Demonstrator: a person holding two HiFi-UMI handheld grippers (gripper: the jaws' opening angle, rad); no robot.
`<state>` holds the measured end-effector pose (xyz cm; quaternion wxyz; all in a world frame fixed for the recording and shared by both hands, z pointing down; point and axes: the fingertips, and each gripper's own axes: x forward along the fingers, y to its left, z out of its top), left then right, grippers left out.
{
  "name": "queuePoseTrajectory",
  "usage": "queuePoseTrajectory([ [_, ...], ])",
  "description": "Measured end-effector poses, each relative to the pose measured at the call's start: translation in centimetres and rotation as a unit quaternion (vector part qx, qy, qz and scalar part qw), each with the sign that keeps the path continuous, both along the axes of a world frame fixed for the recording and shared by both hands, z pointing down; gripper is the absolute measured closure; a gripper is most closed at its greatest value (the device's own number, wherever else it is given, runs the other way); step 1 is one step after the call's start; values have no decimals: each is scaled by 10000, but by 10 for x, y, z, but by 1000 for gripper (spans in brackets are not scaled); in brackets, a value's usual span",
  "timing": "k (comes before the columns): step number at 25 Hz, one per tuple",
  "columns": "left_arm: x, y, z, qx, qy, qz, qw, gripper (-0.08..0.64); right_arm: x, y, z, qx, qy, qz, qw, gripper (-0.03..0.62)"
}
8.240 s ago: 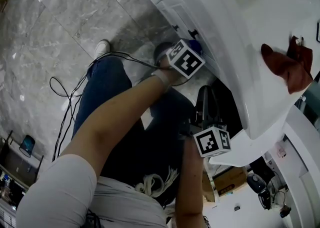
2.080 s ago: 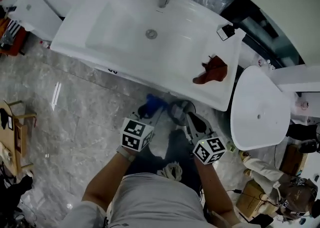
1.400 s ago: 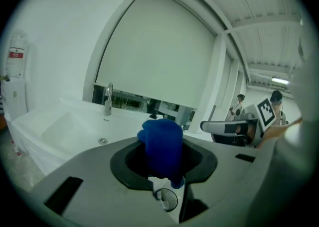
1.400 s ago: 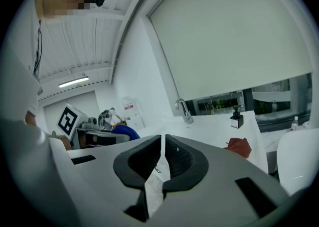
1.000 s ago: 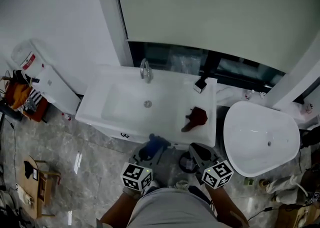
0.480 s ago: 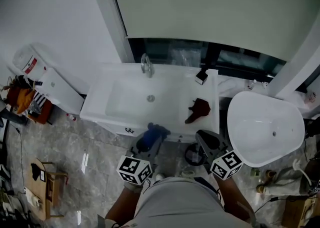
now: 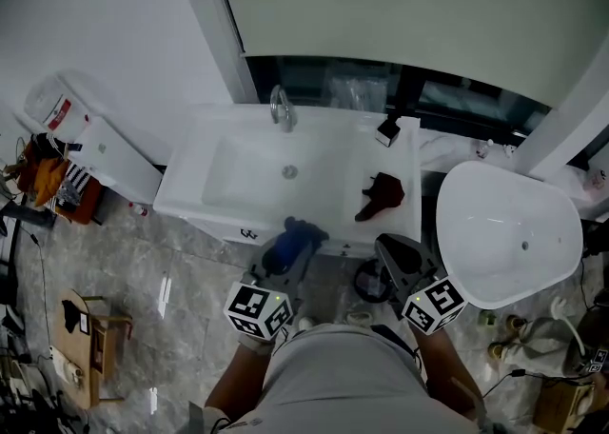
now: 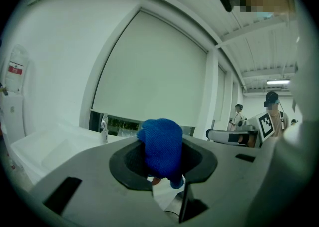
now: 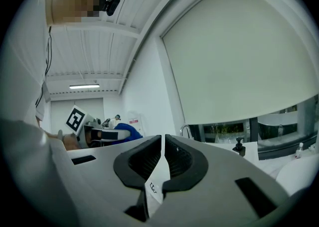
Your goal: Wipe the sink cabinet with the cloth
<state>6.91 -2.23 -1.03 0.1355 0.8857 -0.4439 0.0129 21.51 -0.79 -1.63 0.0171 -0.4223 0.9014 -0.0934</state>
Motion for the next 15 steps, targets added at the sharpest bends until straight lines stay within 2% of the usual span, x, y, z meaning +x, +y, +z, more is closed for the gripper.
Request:
queuePoseTrajectory([
  [15, 2, -1, 2, 3, 179, 38, 9998, 448, 13, -1, 3, 12, 16, 142, 9999, 555],
])
